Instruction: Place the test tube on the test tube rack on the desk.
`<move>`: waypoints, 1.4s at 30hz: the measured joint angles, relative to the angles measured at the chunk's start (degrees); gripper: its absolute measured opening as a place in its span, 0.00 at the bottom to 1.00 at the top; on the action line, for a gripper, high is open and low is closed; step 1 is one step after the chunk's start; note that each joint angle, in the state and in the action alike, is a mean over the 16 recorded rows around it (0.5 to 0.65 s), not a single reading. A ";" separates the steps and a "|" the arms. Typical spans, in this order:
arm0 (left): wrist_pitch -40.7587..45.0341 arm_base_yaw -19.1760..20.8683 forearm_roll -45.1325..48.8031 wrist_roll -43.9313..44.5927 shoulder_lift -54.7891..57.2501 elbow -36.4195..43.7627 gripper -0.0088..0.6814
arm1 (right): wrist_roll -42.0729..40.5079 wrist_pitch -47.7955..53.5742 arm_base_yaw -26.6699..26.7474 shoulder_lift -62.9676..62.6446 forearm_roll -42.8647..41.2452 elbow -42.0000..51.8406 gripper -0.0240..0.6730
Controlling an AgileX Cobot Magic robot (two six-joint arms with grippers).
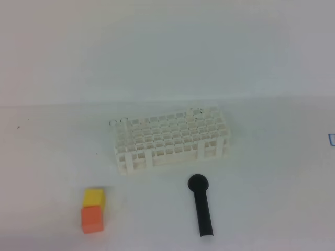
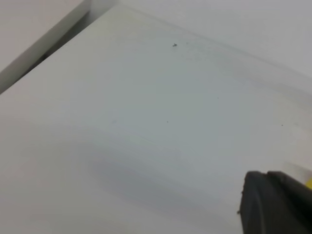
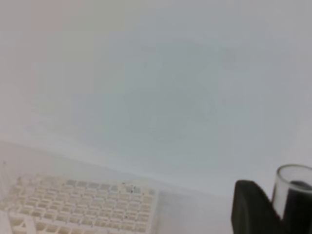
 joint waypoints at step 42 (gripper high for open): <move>0.10 -0.49 0.12 -0.29 0.00 0.22 0.01 | 27.96 -48.79 16.03 70.36 -39.92 -35.33 0.21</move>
